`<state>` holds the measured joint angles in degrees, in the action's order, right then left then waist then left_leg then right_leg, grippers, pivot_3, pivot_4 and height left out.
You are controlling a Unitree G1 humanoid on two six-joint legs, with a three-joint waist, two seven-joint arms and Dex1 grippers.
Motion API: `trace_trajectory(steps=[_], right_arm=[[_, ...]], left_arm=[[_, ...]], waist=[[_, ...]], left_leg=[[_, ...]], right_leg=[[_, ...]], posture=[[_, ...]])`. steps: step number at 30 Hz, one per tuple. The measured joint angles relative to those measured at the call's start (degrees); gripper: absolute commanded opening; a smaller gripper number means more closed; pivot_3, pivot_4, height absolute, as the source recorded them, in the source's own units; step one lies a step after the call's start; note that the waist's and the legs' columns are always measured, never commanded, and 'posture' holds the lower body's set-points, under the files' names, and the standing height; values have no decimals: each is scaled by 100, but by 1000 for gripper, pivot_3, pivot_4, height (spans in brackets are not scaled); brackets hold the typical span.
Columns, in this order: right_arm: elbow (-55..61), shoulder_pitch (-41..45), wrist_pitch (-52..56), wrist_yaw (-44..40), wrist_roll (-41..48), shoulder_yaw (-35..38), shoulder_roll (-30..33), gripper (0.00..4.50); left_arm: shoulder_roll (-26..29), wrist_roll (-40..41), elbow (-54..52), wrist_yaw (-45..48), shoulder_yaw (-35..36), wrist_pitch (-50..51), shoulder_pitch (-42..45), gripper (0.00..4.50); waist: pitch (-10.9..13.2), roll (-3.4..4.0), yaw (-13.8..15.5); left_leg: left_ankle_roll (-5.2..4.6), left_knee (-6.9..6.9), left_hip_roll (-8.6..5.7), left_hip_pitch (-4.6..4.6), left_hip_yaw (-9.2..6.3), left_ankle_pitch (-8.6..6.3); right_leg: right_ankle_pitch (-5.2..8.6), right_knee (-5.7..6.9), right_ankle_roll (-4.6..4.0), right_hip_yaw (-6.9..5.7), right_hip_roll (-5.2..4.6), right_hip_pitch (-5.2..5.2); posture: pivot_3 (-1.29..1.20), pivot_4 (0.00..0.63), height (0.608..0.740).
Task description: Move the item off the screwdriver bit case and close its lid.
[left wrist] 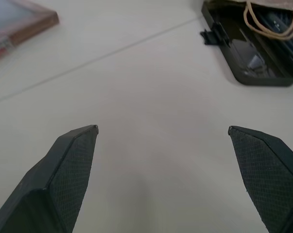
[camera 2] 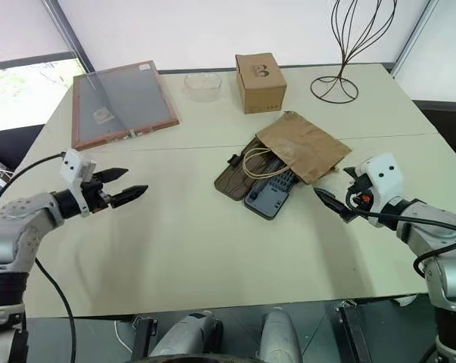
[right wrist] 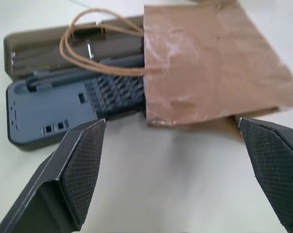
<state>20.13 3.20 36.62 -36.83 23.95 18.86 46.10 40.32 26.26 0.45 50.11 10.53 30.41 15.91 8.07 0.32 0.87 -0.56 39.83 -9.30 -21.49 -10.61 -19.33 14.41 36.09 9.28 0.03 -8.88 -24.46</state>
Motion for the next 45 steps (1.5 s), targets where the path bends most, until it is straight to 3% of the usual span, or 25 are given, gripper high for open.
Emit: trace_trajectory(steps=[8, 24, 33, 39, 45], right_arm=[[4, -200, -365, 291, -459, -48, -85, 4500], [-27, -196, -586, 396, -668, -116, -322, 4500], [-268, 146, -36, 678, 40, 302, -904, 4500], [-697, 1102, 685, 1260, 1179, 943, -1775, 4500], [-1782, 1789, 490, 1399, 1207, 737, -2007, 4500]], left_arm=[[83, 62, -26, 501, -174, 66, 18, 4474], [91, 139, -175, 568, -223, 432, 190, 4474], [91, 199, -314, 563, -249, 564, 223, 4474], [94, 434, -688, 786, -463, 821, 599, 4474], [61, 440, -857, 1003, -827, 778, 944, 4474]], waist=[[0, 0, -12], [0, 0, -10], [1, 2, -11], [2, 2, -21], [3, 4, -28]], left_leg=[[0, -2, 1, 2, 5, 0], [0, -2, 1, 3, 7, 0], [0, -4, 3, 4, 7, 0], [0, -4, 5, 5, 10, 0], [0, -14, 5, 6, 10, 0]], right_leg=[[0, 0, 0, 0, 0, -3], [0, 0, 0, 2, 1, -2], [0, 0, 0, 6, 3, -2], [0, 0, 0, 12, 4, -2], [0, 2, 0, 13, 5, -8]], posture=[[0, 150, 740], [0, 150, 740], [0, 150, 740], [0, 150, 740], [0, 150, 740]])
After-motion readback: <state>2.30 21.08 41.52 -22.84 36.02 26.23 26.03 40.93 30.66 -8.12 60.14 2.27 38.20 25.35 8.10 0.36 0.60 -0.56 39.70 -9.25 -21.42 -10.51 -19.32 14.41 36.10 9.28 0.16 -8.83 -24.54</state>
